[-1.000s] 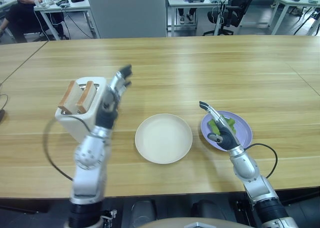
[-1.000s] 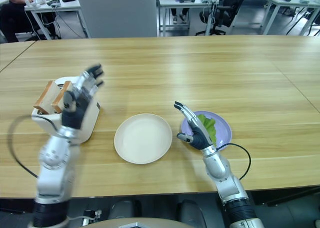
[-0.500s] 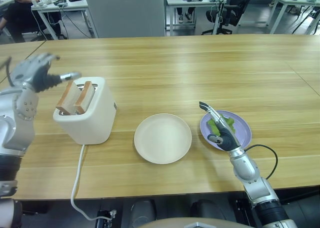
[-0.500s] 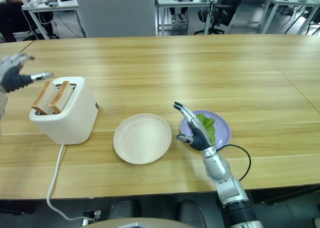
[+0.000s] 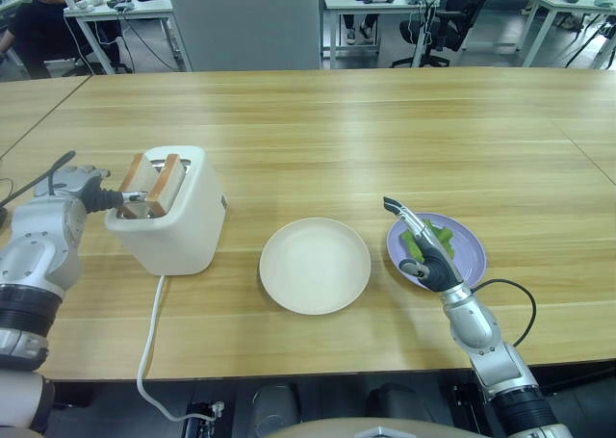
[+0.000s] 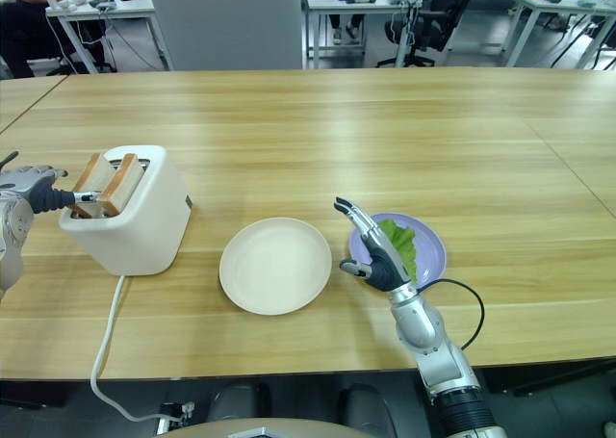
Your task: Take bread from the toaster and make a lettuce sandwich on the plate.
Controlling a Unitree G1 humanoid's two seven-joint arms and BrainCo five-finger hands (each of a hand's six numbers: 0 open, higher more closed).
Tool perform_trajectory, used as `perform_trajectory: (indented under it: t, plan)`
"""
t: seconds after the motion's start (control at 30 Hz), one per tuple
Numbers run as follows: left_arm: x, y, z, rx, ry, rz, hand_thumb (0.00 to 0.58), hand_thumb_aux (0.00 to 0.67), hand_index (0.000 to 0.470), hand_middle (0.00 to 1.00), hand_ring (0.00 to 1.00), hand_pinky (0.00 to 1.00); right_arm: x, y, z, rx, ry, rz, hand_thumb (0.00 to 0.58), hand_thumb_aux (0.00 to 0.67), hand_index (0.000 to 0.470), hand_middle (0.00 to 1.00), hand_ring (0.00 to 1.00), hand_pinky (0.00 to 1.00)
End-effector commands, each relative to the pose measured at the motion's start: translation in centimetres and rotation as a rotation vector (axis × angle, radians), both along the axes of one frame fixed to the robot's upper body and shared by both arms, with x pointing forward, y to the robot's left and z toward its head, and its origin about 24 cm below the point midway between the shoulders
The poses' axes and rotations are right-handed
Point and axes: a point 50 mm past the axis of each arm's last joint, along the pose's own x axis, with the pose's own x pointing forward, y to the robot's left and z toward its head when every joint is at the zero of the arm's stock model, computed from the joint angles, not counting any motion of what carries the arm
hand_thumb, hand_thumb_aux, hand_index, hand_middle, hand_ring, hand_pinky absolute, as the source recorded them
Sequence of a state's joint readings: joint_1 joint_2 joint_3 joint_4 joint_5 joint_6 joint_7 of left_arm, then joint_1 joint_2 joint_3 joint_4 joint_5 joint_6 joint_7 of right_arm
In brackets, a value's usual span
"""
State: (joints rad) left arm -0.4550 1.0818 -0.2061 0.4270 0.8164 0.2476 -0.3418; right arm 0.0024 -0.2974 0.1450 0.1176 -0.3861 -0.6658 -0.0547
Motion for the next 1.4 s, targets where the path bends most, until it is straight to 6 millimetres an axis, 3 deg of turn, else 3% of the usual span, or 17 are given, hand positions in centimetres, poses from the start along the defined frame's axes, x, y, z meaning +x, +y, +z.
perform_trajectory:
  t: [0.03,0.07,0.1,0.13,0.17,0.23,0.3,0.33,0.37,0.4,0.43,0.47,0.57,0.8,1.03,1.2,1.4]
  plan:
    - [0.3,-0.3,-1.0,-0.022,0.034,-0.009,0.352,0.25,0.171,0.0,0.0,0.0,-0.1,0.1,0.1,-0.024,0.003,0.01,0.0,0.0,0.0,0.0,0.0,0.0]
    - [0.5,-0.7,-1.1,-0.041,0.03,-0.028,0.352,0.25,0.171,0.0,0.0,0.0,-0.1,0.1,0.1,-0.025,0.003,0.01,0.0,0.0,0.0,0.0,0.0,0.0]
    - [0.7,-1.1,-1.2,-0.062,0.015,-0.048,0.541,0.497,0.341,0.0,0.0,0.0,-0.1,0.1,0.1,-0.025,0.003,0.011,0.0,0.0,0.0,0.0,0.0,0.0]
    - [0.9,-1.5,-1.1,-0.071,-0.004,-0.07,0.541,0.497,0.341,0.0,0.0,0.0,-0.1,0.2,0.1,-0.026,0.004,0.011,0.0,0.0,0.0,0.0,0.0,0.0]
    - [1.0,-1.8,-0.9,-0.087,-0.031,-0.09,0.575,0.61,0.419,0.0,0.0,0.0,-0.2,0.2,0.1,-0.026,0.003,0.012,0.0,0.0,0.0,0.0,0.0,0.0]
    - [1.4,-2.4,-0.1,-0.105,-0.113,-0.135,0.58,0.67,0.46,0.02,0.02,0.02,-0.2,0.2,0.1,-0.028,0.003,0.013,0.0,0.0,0.0,0.0,0.0,0.0]
    - [1.6,-2.6,1.3,-0.123,-0.221,-0.173,0.58,0.67,0.46,0.41,0.41,0.41,-0.1,0.1,0.2,-0.033,0.003,0.01,0.0,0.0,0.0,0.0,0.0,0.0]
    - [1.6,-2.7,2.3,-0.143,-0.285,-0.19,0.58,0.67,0.46,0.45,0.45,0.45,0.0,0.0,0.2,-0.035,0.004,0.002,0.0,0.0,0.0,0.0,0.0,0.0]
    - [1.6,-2.7,2.9,-0.158,-0.325,-0.202,0.58,0.67,0.46,0.64,0.64,0.64,0.0,-0.2,0.2,-0.038,0.005,-0.007,0.0,0.0,0.0,0.0,0.0,0.0]
    - [1.6,-2.7,3.3,-0.17,-0.347,-0.212,0.58,0.67,0.46,0.64,0.64,0.64,0.1,-0.3,0.2,-0.039,0.006,-0.013,0.0,0.0,0.0,0.0,0.0,0.0]
    - [1.7,-2.8,3.4,-0.181,-0.365,-0.224,0.58,0.67,0.46,0.96,0.96,0.96,0.1,-0.4,0.2,-0.04,0.006,-0.019,0.0,0.0,0.0,0.0,0.0,0.0]
    - [1.7,-2.8,3.4,-0.198,-0.369,-0.235,0.58,0.67,0.46,1.0,1.0,1.0,0.2,-0.5,0.3,-0.04,0.005,-0.023,0.0,0.0,0.0,0.0,0.0,0.0]
    - [1.6,-2.8,3.7,-0.222,-0.416,-0.258,0.58,0.67,0.46,1.0,1.0,1.0,0.3,-0.7,0.4,-0.046,0.002,-0.033,0.0,0.0,0.0,0.0,0.0,0.0]
    - [0.6,-2.8,8.3,-0.183,-0.673,-0.338,0.58,0.67,0.46,1.0,1.0,1.0,0.9,-2.6,1.1,-0.269,-0.05,-0.12,0.0,0.0,0.0,0.0,0.0,0.0]
    - [-1.9,-6.4,12.6,-0.278,-0.881,-0.583,0.58,0.67,0.46,1.0,1.0,1.0,2.5,-9.1,0.5,-0.756,-0.074,-0.285,0.0,0.0,0.0,0.0,0.0,0.0]
    - [-2.5,-11.1,11.0,-0.679,-0.811,-0.762,0.58,0.67,0.46,1.0,1.0,1.0,3.2,-12.4,-1.2,-0.948,-0.044,-0.347,0.0,0.0,0.0,0.0,0.0,0.0]
    - [-2.5,-16.2,6.2,-1.01,-0.506,-0.841,0.58,0.67,0.46,1.0,1.0,1.0,3.8,-13.9,-3.3,-1.024,0.002,-0.362,0.0,0.0,0.0,0.0,0.0,0.0]
